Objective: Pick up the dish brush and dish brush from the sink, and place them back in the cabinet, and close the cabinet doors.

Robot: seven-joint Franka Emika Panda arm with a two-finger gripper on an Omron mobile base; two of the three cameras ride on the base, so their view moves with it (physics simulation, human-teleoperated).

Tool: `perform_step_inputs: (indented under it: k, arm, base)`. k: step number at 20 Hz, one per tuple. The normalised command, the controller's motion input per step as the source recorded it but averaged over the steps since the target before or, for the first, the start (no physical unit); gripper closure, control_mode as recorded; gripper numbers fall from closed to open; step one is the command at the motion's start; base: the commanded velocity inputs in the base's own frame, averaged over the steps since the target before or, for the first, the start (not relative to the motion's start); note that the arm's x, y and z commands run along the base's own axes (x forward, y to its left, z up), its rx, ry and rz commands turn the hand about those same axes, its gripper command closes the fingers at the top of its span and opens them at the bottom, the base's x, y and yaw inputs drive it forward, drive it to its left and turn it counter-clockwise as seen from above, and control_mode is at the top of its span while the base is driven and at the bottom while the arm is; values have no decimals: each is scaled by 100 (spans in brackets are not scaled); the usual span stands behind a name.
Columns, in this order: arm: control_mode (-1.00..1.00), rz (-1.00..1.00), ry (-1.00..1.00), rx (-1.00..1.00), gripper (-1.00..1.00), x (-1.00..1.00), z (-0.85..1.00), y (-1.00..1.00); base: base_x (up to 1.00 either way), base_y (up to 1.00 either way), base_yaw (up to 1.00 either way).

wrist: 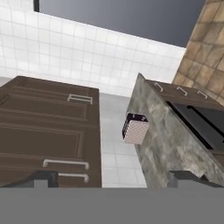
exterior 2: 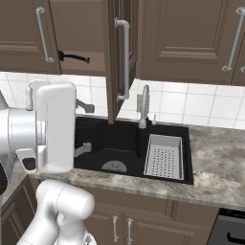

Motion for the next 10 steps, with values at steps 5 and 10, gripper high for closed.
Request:
perform_step_inputs:
  k: [5, 10]
  arm:
    - [-100, 0, 5, 0, -100, 14, -9, -15]
    - [-100, 0, 12, 0, -100, 28, -7, -19]
  base:
    - [0, 0, 0]
    - [0, 0, 0]
